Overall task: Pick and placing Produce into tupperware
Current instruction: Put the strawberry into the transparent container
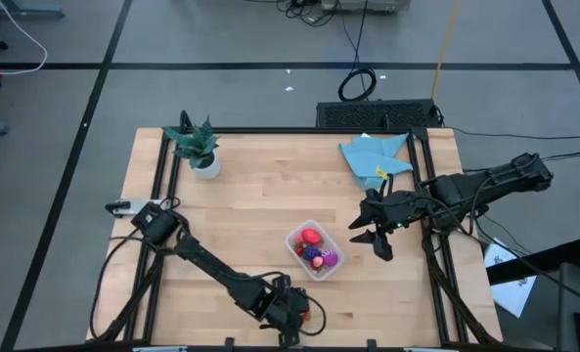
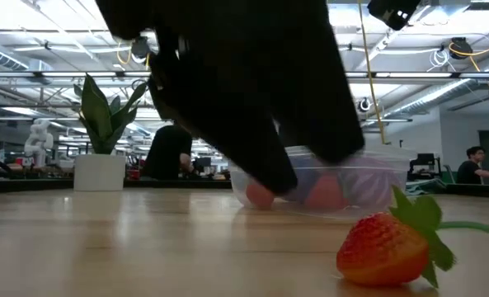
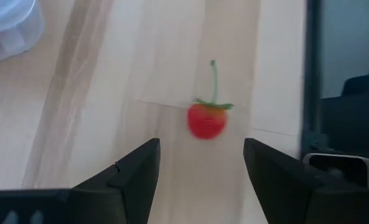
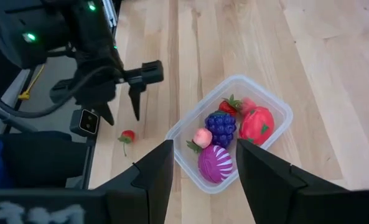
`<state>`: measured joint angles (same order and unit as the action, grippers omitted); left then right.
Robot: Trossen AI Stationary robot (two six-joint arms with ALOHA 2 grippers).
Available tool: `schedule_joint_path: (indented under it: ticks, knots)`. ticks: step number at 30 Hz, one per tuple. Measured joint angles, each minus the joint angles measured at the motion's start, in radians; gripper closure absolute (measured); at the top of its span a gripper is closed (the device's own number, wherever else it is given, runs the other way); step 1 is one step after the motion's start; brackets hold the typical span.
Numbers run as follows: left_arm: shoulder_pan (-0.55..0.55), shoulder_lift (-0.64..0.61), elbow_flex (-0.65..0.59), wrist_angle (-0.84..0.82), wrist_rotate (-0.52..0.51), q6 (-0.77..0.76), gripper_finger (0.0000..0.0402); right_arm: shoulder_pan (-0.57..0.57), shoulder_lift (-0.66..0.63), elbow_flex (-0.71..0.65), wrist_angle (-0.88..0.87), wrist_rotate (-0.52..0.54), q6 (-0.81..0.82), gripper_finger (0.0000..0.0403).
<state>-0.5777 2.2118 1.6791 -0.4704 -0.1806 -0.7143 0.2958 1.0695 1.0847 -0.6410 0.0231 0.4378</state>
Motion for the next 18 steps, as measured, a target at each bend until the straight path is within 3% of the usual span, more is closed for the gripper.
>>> schedule_joint_path:
  ticks: [18]
  knots:
    - [0.018,0.03,0.0,0.008,-0.026,0.013,0.0165,0.0,0.0,0.0,0.001,-0.001,-0.016,0.0238]
